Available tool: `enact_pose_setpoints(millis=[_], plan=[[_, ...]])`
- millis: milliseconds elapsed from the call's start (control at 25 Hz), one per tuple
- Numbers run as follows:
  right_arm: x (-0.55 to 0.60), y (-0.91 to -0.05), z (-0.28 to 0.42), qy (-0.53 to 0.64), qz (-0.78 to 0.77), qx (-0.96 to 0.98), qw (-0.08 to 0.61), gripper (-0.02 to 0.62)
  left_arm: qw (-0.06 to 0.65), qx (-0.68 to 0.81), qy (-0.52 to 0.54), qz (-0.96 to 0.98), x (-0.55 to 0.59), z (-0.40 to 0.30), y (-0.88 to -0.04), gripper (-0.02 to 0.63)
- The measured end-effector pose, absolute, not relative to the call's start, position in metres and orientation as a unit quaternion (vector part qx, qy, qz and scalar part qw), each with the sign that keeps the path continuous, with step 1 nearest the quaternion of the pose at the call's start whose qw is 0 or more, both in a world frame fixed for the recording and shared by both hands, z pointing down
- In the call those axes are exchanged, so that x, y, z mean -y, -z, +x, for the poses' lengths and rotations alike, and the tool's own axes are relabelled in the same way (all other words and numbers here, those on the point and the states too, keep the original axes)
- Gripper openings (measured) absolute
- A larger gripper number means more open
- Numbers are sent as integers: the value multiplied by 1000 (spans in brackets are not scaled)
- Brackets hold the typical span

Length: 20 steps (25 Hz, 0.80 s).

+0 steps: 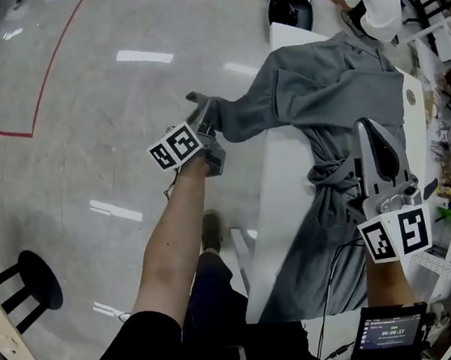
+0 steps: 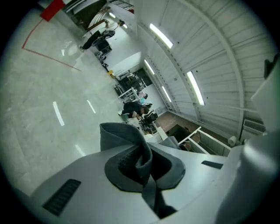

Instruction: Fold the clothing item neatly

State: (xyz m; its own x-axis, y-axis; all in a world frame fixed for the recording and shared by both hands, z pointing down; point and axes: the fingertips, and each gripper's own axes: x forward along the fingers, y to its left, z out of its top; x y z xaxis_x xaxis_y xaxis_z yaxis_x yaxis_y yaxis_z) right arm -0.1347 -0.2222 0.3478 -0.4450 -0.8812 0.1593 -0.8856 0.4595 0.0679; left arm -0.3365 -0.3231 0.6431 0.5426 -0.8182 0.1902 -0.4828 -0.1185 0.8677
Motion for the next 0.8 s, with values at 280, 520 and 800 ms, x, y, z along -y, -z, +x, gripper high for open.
enact_pose_setpoints(millis=[280, 520, 800], plan=[[203, -325, -92, -11, 550, 832, 71, 9, 405, 471, 97, 777, 332, -330, -551, 5], [189, -318, -31, -34, 585, 808, 57, 9, 353, 473, 62, 805, 342, -305, -469, 5], [177, -308, 43, -41, 593, 803, 37, 9, 256, 489, -19, 834, 379, -246, -368, 5]])
